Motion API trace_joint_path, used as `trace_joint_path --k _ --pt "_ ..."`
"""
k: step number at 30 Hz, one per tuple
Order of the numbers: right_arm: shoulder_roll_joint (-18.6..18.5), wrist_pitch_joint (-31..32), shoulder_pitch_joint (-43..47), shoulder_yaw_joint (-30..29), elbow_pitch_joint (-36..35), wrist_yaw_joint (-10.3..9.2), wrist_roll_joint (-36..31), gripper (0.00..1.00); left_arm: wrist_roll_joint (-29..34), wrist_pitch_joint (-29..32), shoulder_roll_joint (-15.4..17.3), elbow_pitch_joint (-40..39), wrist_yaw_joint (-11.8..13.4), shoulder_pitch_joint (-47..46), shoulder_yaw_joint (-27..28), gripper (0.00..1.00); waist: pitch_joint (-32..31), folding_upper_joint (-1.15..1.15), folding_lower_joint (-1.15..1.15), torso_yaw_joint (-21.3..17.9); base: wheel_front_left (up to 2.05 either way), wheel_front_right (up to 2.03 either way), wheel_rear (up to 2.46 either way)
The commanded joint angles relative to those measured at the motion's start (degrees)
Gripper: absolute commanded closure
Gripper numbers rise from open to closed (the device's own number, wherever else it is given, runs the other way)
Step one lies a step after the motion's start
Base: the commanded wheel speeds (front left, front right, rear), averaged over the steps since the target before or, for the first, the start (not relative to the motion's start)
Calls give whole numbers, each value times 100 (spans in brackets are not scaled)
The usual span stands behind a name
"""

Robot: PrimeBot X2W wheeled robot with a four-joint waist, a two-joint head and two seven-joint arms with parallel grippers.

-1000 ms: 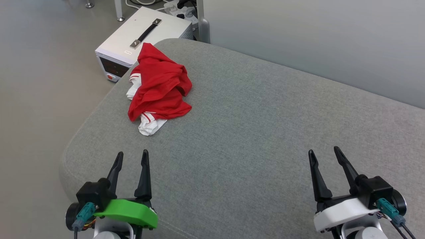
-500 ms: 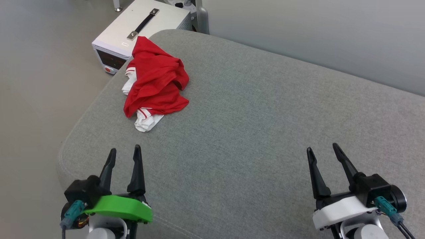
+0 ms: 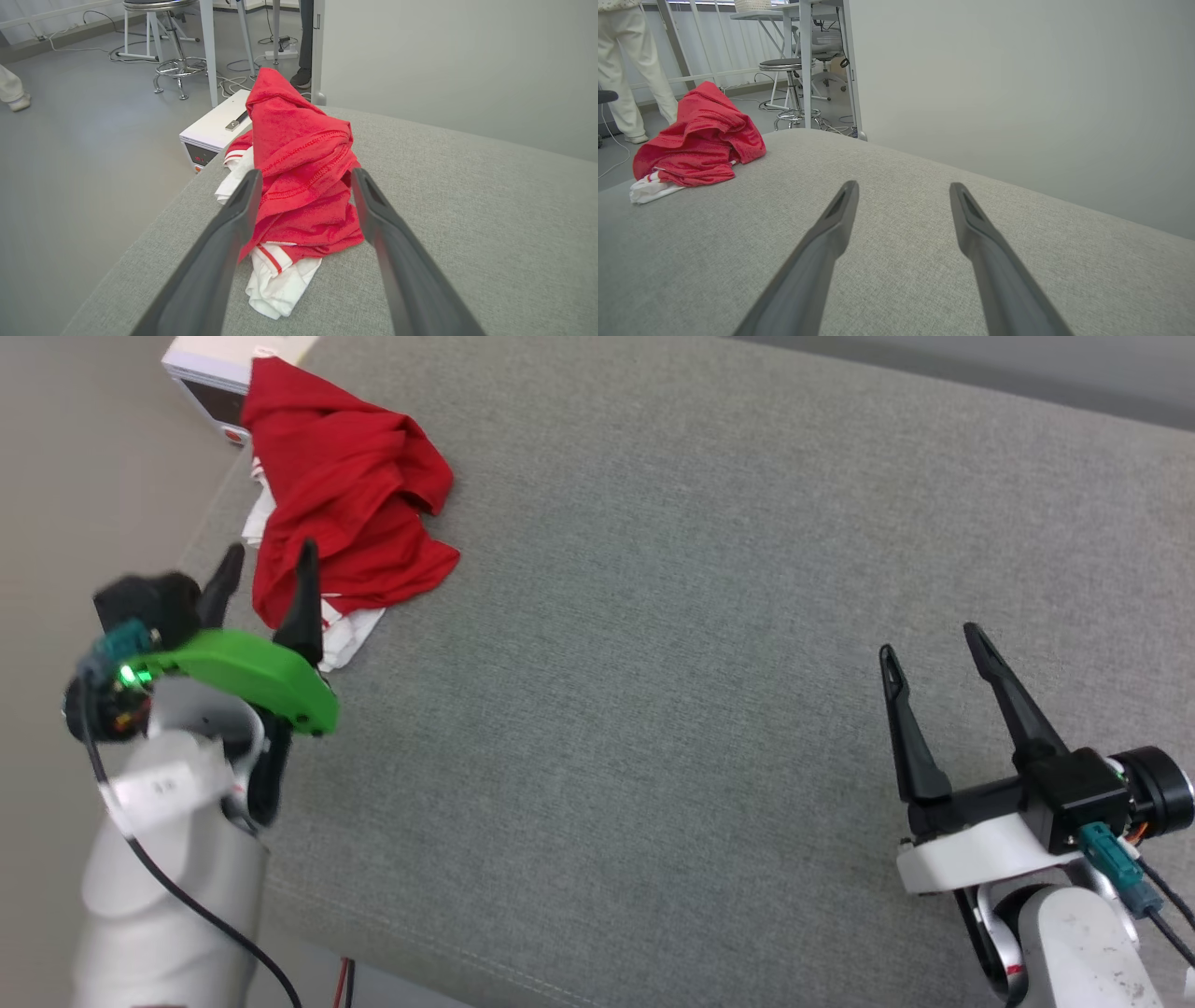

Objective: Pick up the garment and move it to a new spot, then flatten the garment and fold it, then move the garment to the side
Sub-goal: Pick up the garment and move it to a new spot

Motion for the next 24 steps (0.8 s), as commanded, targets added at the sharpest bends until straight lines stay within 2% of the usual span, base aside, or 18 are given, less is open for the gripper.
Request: trace_joint_path --k 1,7,10,13,14,23,24 --pt "-18 26 -130 -27 -84 -8 -77 0 -81 183 162 115 -40 -301 -58 0 586 0 0 -386 0 0 0" --pt "-35 77 -321 -62 -305 -8 -143 0 -918 1410 818 789 -62 -1452 -332 0 1010 0 0 -670 0 0 0" --pt "-14 95 -376 -93 -341 -8 -151 0 -1101 1805 1229 1121 -63 -1820 -497 0 1173 0 0 -818 0 0 0" --pt "14 86 -418 -172 -310 -8 -150 0 -1329 2196 1449 1532 -63 -2126 -497 0 1308 0 0 -934 0 0 0" --pt "30 68 -457 -176 -289 -8 -153 0 -1395 2401 1610 1769 -64 -2306 -570 0 1396 0 0 -1013 0 0 0" --pt "81 -7 -529 -149 -153 -8 -141 0 -1776 2919 1830 2375 -64 -2544 -763 0 1579 0 0 -1253 0 0 0" --pt "87 -15 -531 -144 -131 -8 -139 0 -1839 2943 1842 2395 -64 -2529 -793 62 1576 0 0 -1267 0 0 0"
